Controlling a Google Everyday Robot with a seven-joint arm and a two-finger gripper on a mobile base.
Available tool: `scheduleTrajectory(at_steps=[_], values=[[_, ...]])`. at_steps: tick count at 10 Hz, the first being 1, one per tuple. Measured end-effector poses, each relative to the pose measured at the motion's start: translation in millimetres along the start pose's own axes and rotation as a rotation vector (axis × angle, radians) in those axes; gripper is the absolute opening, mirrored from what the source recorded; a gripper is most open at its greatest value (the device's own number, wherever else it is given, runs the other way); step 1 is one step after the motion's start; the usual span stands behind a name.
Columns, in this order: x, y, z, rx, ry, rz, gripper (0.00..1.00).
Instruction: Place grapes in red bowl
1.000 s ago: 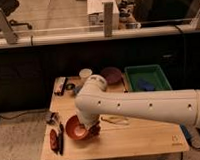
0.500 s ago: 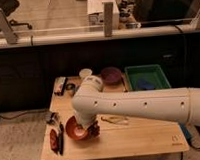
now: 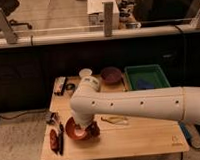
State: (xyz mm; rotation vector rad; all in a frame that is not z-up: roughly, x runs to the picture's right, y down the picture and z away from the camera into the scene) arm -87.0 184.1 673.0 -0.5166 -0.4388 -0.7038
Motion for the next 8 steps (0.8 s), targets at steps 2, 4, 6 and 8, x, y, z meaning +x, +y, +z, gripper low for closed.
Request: scheduleTrajectory(at_steps=[2,4,6,8], values=[[-1.7,-1.5,2.5,0.003,-0.006,-0.008,0.02],[-2.0,-2.0,5.4,0.008,-0.017,-0.01,0.07],[-5.1,-5.4,8.6,0.014,-0.028,-0.019,0.07],[-5.5,-5.2,11.1,0.021,-0.042,-0.022,0.08]])
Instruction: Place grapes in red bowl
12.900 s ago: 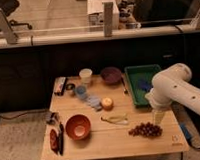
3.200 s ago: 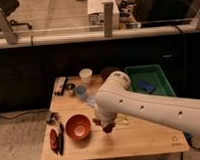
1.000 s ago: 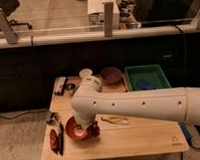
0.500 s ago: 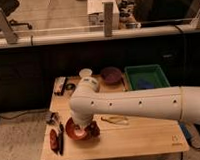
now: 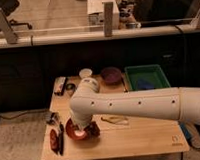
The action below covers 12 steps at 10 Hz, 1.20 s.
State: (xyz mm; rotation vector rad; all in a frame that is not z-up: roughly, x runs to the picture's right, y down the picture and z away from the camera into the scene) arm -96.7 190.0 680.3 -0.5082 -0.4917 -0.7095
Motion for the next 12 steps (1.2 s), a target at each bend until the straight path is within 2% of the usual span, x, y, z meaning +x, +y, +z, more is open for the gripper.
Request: scheduleTrajectory(at_steps=[2,5,7,12], values=[[-0.2,0.2,2.4,0.009,-0.015,-0.003,0.13],[-0.9,0.2,4.7,0.018,-0.033,-0.007,0.14],[-1.5,1.0,6.6,0.023,-0.048,-0.009,0.23],[-2.2,2.9,10.4,0.038,-0.082,-0.002,0.23]])
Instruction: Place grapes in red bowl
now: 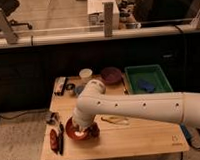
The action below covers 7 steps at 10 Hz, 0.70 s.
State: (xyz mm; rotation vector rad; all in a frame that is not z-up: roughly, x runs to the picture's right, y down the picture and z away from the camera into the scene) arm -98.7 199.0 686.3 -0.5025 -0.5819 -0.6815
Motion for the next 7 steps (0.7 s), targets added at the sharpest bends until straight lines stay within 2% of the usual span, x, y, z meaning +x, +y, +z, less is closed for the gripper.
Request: scheduleTrajectory(at_steps=[7], values=[[-0.8,1.0,5.2,0.026,-0.049,0.008,0.42]])
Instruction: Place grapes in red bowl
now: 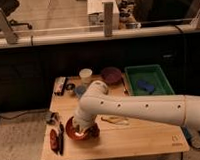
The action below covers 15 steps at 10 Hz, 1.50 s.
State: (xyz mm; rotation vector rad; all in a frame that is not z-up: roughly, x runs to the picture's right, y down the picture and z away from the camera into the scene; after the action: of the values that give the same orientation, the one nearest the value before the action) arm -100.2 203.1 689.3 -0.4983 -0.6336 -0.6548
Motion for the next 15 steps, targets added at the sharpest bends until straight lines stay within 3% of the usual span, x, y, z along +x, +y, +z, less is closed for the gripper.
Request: scheduleTrajectory(at_steps=[3,8,11,13,15], values=[[0.3,0.3,3.0,0.013,-0.028,0.003,0.54],[2.1,0.9,6.1,0.027,-0.057,0.011,0.63],[4.9,8.5,4.3,0.042,-0.074,0.043,0.77],[11.3,18.0,-0.6,0.051,-0.081,0.058,0.78],[3.6,14.1,1.4,0.056,-0.091,0.057,0.78]])
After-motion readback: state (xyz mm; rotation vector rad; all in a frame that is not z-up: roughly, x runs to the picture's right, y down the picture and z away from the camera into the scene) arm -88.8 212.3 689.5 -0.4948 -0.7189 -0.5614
